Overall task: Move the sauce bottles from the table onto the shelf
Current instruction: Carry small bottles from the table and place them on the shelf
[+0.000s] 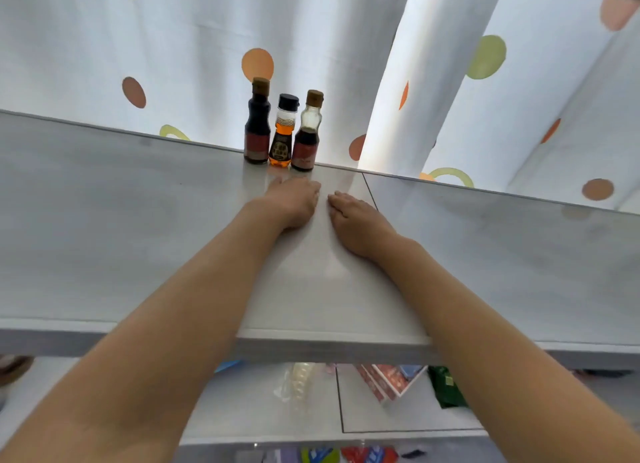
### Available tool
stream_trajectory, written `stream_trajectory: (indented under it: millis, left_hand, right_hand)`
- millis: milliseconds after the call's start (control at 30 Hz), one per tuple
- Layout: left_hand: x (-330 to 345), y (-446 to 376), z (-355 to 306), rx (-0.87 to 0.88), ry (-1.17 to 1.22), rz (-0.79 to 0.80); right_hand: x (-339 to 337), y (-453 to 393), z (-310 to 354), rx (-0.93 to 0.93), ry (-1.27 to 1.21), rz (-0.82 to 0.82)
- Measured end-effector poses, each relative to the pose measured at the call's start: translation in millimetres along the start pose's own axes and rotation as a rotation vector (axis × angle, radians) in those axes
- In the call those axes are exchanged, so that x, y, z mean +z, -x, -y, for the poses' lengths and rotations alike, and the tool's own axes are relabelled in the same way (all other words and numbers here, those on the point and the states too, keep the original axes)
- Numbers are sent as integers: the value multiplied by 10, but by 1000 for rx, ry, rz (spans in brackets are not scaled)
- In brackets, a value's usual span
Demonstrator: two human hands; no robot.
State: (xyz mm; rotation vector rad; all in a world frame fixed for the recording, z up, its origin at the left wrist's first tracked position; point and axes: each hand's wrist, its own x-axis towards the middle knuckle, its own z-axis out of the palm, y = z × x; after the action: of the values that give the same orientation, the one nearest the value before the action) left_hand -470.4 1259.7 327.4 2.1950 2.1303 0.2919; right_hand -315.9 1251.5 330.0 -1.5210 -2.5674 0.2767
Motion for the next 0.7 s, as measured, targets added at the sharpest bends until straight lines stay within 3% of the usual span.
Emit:
stream_trajectory:
  millis: [300,533,700]
  left_hand:
    - [-33,1188,-452,-132,-20,79]
    - [-17,2443,-977,-313,-134,55]
    - [119,3401,-1216,-564,-245,-38]
  right_hand:
    - [-46,938,-78,-103,57,119]
    - [28,1658,46,-460,81,70]
    - [252,2315,451,-705,130,47]
